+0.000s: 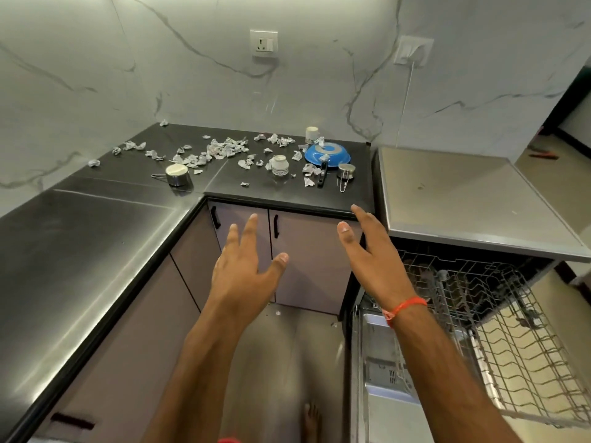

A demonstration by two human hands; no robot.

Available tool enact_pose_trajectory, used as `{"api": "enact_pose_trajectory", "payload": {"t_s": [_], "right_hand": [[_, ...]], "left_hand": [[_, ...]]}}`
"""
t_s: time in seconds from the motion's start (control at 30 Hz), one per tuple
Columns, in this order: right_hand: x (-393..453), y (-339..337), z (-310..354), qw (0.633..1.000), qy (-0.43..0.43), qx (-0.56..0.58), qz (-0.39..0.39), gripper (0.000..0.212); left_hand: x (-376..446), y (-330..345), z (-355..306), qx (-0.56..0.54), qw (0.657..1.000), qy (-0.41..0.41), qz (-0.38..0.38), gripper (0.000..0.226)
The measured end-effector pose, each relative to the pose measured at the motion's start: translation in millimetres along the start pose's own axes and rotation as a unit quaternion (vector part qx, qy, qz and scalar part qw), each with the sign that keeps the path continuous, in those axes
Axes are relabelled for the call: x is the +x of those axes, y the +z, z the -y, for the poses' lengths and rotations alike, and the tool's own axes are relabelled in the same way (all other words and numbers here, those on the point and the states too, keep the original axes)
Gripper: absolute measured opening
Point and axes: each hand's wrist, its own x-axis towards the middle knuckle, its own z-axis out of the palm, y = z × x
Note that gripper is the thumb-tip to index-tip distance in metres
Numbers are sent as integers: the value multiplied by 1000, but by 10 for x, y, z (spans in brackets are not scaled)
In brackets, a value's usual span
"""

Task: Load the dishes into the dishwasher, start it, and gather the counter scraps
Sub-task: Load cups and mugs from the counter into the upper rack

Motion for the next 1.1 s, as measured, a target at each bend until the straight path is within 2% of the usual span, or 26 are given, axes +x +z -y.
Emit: {"api": "enact_pose_trajectory", "payload": {"t_s": [0.17,0.37,0.6,1.1], "right_hand": [[537,232,-29,1000,-4,21,12,64],[1445,480,-113,997,-7,68,20,62],[2387,460,-224,995,1,84,53,65],[3603,681,-631,995,55,67,52,64]], "left_hand": [[494,-11,95,35,999,-4,19,85],[1348,22,100,76,993,-48,73,86],[2177,150,-81,103,986,-72,106,86],[3721,617,34,92,969,-67,220,94]]}}
